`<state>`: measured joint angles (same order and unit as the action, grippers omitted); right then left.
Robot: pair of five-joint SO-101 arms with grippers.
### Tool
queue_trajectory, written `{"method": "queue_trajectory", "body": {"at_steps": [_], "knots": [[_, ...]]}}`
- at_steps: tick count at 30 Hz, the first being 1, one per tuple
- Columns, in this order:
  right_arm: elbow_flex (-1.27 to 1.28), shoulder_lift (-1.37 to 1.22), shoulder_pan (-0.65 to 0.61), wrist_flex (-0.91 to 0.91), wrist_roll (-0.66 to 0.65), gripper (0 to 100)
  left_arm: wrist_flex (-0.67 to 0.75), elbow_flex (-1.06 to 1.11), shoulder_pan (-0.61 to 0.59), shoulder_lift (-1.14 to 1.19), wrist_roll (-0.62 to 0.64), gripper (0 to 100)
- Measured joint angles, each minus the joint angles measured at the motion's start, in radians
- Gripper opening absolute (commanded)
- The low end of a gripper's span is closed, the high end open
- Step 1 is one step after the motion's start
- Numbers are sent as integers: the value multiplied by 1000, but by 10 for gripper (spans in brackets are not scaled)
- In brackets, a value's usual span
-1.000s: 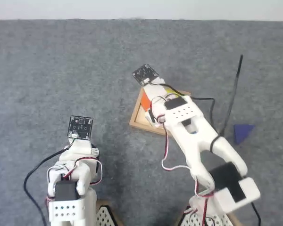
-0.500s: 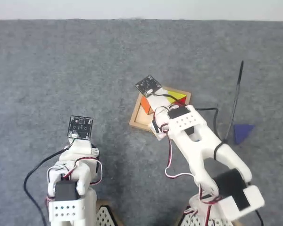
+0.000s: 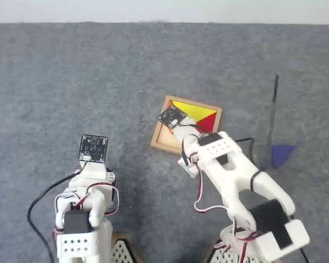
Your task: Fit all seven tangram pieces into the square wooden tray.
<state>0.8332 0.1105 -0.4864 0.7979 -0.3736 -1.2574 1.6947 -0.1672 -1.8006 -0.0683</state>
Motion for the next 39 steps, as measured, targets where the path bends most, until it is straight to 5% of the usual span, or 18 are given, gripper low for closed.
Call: {"method": "queue_trajectory", "body": {"at_steps": [8, 14, 34, 39], "knots": [[92, 189, -8, 3, -25, 9, 0, 0, 0, 0, 0, 21], [55, 370, 6, 126, 75, 9, 0, 0, 0, 0, 0, 21], [43, 376, 422, 127, 178, 55, 0, 0, 0, 0, 0, 21], [-6, 239, 430, 138, 184, 99, 0, 0, 0, 0, 0, 21]]}}
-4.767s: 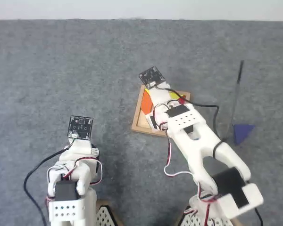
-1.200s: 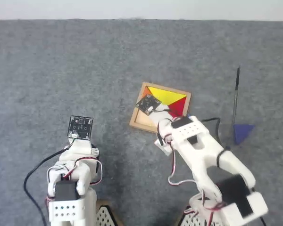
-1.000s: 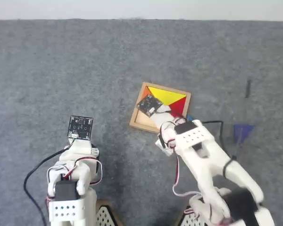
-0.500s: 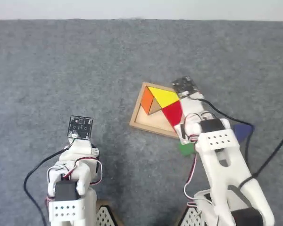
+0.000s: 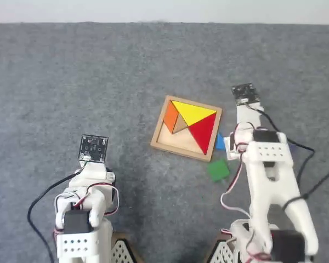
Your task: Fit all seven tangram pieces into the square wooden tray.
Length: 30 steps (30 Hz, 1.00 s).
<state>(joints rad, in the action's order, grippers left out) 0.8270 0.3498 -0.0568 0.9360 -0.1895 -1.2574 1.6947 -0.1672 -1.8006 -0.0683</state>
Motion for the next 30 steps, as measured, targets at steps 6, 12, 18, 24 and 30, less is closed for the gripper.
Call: {"method": "queue_trajectory", "body": {"at_steps": [6, 12, 18, 24, 30], "knots": [[-51, -120, -57, 0, -18, 123, 0, 0, 0, 0, 0, 21], [-54, -137, -77, -44, -23, 123, 0, 0, 0, 0, 0, 21], [-55, -137, -77, -106, -80, 123, 0, 0, 0, 0, 0, 21], [-55, -137, -60, -63, -115, 124, 0, 0, 0, 0, 0, 21], [-55, -61, 5, 60, -121, 124, 0, 0, 0, 0, 0, 21]]}}
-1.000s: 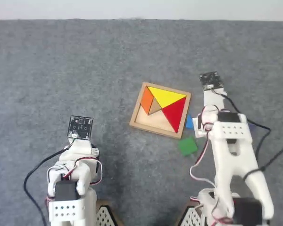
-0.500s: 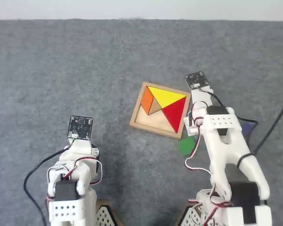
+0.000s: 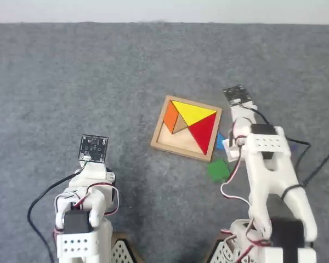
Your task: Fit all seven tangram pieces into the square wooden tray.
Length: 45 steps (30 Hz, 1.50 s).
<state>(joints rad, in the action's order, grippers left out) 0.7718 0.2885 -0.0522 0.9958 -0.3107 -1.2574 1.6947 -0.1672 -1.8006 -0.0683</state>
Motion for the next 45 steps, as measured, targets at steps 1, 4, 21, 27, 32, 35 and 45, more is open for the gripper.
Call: {"method": "queue_trajectory", "body": {"at_steps": [1, 4, 21, 27, 32, 35, 45], "knots": [[0, 17, -17, 31, 0, 124, 0, 0, 0, 0, 0, 21], [5, 60, -124, 115, -9, 124, 0, 0, 0, 0, 0, 21], [175, 107, -324, 48, -57, 323, 0, 0, 0, 0, 0, 21], [184, 107, -324, 48, -106, 329, 0, 0, 0, 0, 0, 21], [204, 107, -324, 29, -109, 272, 0, 0, 0, 0, 0, 21], [256, 107, -324, -12, -109, 254, 0, 0, 0, 0, 0, 21], [278, 107, -324, -84, -35, 226, 0, 0, 0, 0, 0, 21]]}}
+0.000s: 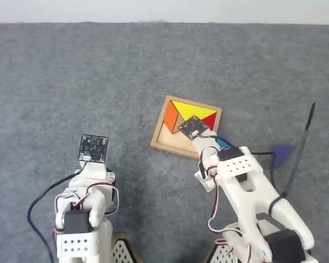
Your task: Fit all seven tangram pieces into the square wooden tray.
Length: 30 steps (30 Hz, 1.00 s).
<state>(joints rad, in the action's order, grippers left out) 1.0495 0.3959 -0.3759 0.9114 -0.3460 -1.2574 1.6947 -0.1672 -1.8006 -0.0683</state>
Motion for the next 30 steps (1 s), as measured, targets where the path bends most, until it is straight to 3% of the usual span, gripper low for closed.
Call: {"method": "queue_trajectory", "body": {"at_steps": [7, 13, 22, 30], "knots": [[0, 0, 6, -3, 2, 126, 0, 0, 0, 0, 0, 21], [-3, 32, 5, -2, 6, 125, 0, 0, 0, 0, 0, 21], [-170, 127, 40, 193, -26, 125, 0, 0, 0, 0, 0, 21], [-295, 20, 17, 264, -29, 184, 0, 0, 0, 0, 0, 21]]}}
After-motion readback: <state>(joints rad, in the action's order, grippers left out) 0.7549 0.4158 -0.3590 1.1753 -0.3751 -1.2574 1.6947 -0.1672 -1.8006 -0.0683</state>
